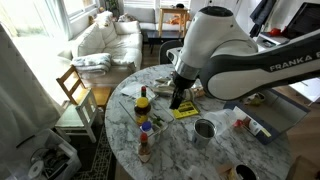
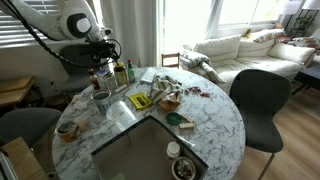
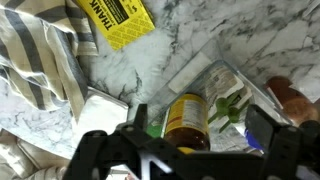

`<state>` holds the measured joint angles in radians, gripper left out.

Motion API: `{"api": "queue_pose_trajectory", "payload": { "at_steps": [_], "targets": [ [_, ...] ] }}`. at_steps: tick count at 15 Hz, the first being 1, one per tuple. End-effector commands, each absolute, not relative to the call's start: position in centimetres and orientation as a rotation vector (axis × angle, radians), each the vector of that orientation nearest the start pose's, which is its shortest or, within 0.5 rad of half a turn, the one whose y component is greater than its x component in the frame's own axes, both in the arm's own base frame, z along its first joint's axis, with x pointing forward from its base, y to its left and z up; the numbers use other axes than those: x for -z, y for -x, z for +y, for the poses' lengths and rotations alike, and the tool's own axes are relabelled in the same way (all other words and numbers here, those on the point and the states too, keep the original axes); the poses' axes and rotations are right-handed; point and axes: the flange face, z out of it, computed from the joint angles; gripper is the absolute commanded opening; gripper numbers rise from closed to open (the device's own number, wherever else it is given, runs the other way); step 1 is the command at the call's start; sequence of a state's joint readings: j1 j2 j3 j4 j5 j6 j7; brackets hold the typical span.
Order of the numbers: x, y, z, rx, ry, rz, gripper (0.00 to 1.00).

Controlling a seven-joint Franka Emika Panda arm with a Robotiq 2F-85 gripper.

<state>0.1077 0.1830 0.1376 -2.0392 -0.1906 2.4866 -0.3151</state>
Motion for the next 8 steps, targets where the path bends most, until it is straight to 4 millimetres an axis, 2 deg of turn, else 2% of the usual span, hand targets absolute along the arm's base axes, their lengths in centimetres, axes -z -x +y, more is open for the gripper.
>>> {"api": "queue_pose_trajectory", "payload": {
  "at_steps": [1,4,8],
  "targets": [
    [-38.0,-59.6,15.3,0.384,2.973,-0.927,1.0],
    [-37.8,-60.1,16.3,0.336,2.88,-0.802,1.0],
    [-35.9,-61.2,16.8,0.279,2.886,-0.716,1.0]
  ]
}}
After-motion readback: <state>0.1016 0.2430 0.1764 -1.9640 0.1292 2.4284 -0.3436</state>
